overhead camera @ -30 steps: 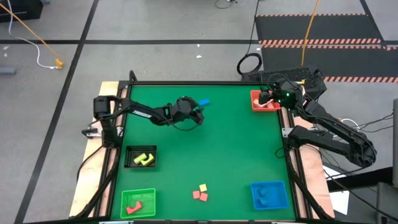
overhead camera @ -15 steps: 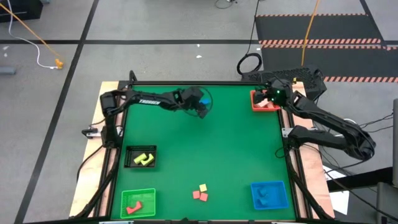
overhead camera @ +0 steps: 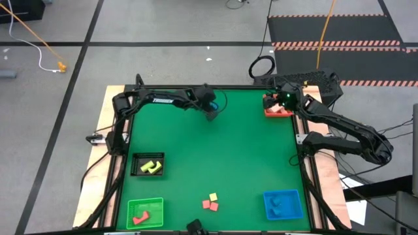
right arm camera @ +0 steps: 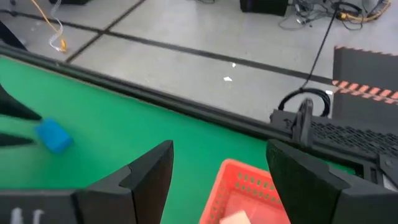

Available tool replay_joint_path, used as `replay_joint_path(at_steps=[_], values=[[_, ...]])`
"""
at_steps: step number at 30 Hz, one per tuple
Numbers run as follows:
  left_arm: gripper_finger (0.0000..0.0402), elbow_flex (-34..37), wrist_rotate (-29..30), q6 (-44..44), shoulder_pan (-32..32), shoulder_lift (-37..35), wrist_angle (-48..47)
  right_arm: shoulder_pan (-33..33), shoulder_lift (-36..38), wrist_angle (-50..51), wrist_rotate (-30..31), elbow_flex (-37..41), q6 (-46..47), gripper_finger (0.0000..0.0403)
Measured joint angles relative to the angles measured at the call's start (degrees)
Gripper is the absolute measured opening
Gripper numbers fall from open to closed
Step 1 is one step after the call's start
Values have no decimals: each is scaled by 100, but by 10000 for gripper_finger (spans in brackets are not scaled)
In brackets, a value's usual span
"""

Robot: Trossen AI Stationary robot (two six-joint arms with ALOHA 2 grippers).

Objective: Sort & place blocks by color
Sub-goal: Put the blue wooden block into the blue basket

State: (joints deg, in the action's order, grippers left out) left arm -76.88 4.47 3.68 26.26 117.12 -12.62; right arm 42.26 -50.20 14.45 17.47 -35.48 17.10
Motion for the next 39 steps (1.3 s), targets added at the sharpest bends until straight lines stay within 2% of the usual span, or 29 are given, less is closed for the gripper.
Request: replay_joint_path(at_steps=[14,20,25,29,34,39], values=[[184,-15,-15,-1714,146,231,-24,0,-4,-343,-153,0,14,247],[132,-2,306,-1900,26,251,-133,0,-2,-329,-127,0,16,247],[79,-4,273,-1535,91,251,-263,0,-2,-329,-129,0,20,247],[46,-6,500,-992,94,251,-429,0,-2,-328,-127,0,22,247],[19,-15,758,-270,76,238,-847,0,-2,-329,-127,0,20,247],[12,-13,799,1029,45,219,-1060,0,-2,-327,-127,0,20,247]])
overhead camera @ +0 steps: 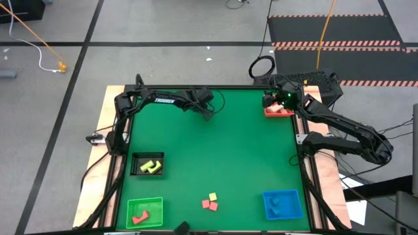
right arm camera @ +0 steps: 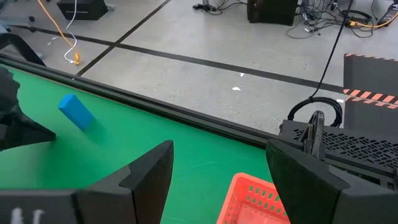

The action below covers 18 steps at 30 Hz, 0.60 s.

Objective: Sort & place blocks by color
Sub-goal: Put the blue wooden block into the blue basket

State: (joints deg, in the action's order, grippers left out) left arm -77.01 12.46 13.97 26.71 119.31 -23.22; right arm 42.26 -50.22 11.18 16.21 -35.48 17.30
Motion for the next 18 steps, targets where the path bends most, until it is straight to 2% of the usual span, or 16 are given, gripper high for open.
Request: replay_joint_path(at_steps=[5,10,15,18], values=[[25,19,-23,147,-246,-2,52,0,0,-1,-1,0,0,247],[42,21,-64,-240,-691,-149,423,0,0,-2,0,0,0,247],[76,-50,367,32,-768,-857,816,0,2,-7,2,2,0,247],[102,-48,425,217,-763,-1068,1006,0,4,-9,2,2,0,247]])
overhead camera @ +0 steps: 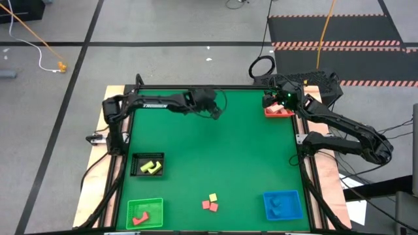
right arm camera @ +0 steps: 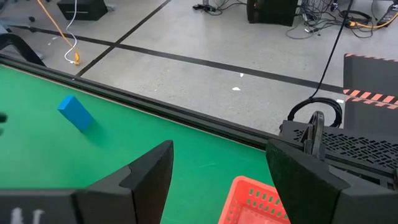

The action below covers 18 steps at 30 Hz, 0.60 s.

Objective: Sort & place blocks by color
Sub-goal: Put the blue wooden block into the blue basket

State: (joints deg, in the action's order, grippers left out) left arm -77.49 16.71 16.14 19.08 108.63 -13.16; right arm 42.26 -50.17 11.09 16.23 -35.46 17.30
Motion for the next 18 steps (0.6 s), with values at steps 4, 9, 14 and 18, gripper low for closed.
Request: replay_joint_path(at_steps=[4,9,14,18], values=[[140,0,-10,479,94,-106,104,0,4,4,0,0,0,247],[180,4,-149,1238,383,52,57,1,4,-6,-2,0,0,247],[205,2,-886,2035,805,175,236,1,4,-8,-2,0,0,247],[208,6,-1240,2288,1054,237,269,0,2,-7,0,0,0,247]])
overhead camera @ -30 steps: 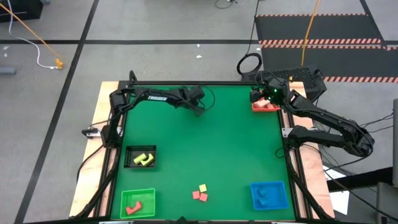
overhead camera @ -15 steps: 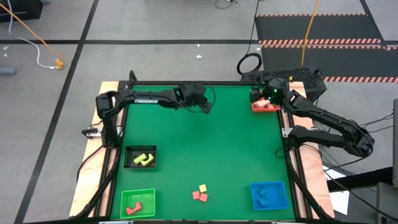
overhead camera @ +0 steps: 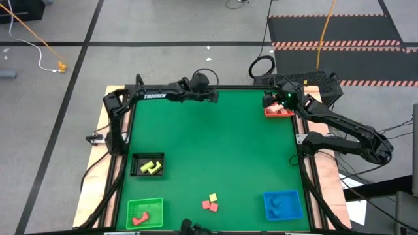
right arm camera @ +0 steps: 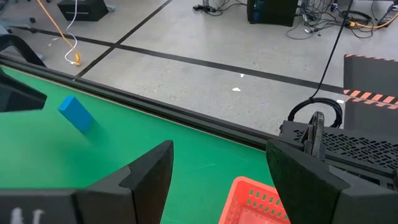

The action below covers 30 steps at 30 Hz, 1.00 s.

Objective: Sort & place blocks by color
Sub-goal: Put the blue wooden block into the blue basket

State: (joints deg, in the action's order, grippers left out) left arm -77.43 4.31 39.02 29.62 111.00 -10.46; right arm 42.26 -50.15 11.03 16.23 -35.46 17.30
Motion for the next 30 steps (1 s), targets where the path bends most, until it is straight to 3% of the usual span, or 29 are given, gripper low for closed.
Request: replay_joint_path(at_steps=[17,30], values=[[210,-7,-11,575,260,496,486,0,-2,0,-2,0,0,247],[209,-53,62,851,351,498,-44,2,0,-2,0,0,0,247]])
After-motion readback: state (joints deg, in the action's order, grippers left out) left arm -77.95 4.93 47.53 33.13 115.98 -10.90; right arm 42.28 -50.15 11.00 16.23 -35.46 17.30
